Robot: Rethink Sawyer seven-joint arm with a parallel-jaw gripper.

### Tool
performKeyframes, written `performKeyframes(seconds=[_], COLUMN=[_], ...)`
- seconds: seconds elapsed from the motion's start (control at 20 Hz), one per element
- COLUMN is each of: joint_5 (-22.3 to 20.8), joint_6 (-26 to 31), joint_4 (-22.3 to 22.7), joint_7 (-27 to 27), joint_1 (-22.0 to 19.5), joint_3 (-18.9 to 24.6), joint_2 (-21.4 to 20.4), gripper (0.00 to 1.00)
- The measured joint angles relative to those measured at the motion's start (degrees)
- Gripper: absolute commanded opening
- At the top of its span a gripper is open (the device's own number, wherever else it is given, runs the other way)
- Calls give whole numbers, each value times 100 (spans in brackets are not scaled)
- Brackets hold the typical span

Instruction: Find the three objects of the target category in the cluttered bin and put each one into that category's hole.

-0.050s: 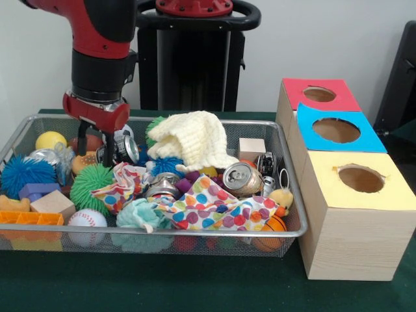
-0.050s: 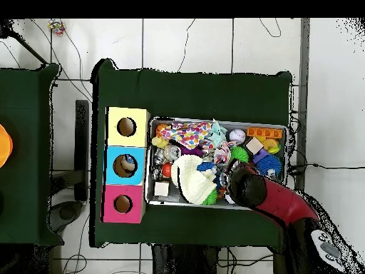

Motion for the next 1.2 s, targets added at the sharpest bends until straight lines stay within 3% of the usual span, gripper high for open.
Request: performKeyframes(seconds=[0.9,1.2], joint_5=[-45,-168], joint_6=[1,2], joint_4=[-616,-618], joint_7=[0,0], joint_1=[-24,-163], joint_3=[15,24], joint_2=[17,7], gripper=[100,100])
